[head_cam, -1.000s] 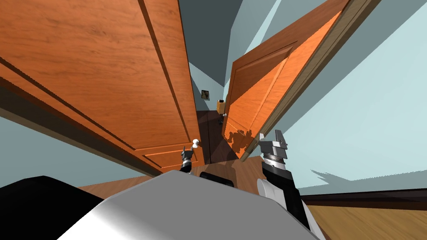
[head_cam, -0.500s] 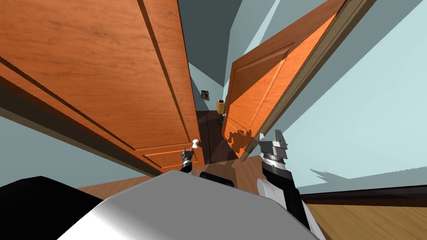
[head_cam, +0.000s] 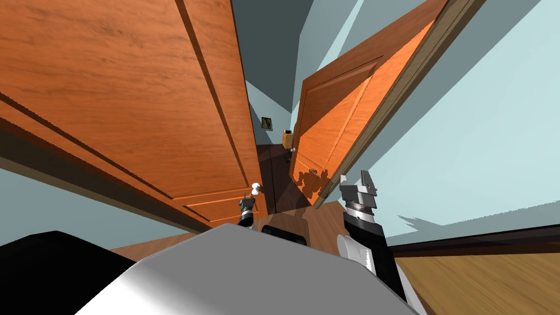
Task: Push the door open
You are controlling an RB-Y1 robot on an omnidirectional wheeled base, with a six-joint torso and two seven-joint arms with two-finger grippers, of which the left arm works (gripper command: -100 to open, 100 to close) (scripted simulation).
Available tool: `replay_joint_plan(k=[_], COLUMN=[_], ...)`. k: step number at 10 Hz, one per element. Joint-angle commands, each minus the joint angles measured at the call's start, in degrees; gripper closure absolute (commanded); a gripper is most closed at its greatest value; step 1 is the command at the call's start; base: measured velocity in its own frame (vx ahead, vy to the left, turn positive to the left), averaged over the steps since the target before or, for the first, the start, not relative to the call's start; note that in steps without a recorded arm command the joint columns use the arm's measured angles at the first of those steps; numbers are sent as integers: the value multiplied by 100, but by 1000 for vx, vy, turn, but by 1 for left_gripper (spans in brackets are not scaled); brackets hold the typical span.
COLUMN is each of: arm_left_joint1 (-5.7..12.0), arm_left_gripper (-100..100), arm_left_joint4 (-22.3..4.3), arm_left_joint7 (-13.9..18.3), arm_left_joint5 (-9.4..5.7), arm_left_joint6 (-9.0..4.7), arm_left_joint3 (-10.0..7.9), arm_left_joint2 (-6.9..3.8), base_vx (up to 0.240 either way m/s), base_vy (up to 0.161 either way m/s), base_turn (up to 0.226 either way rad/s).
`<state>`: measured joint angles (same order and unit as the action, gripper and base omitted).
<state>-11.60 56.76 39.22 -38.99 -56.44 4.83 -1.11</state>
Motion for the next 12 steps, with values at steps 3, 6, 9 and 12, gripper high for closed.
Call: replay_joint_plan(k=[3, 6, 9, 12], arm_left_joint1=[116, 108, 101, 93], arm_left_gripper=[-100, -100, -100, -100], arm_left_joint4=[-11, 3, 15, 28], arm_left_joint7=[445, 756, 1052, 1386], arm_left_joint5=[-273, -525, -725, -964], arm_left_joint6=[-37, -49, -57, -68], arm_left_joint3=[290, 416, 515, 635], arm_left_joint2=[162, 220, 269, 335], base_vx=[-27, -31, -40, -30], base_vy=[13, 3, -24, -2], base_turn=[-43, -48, -91, -34])
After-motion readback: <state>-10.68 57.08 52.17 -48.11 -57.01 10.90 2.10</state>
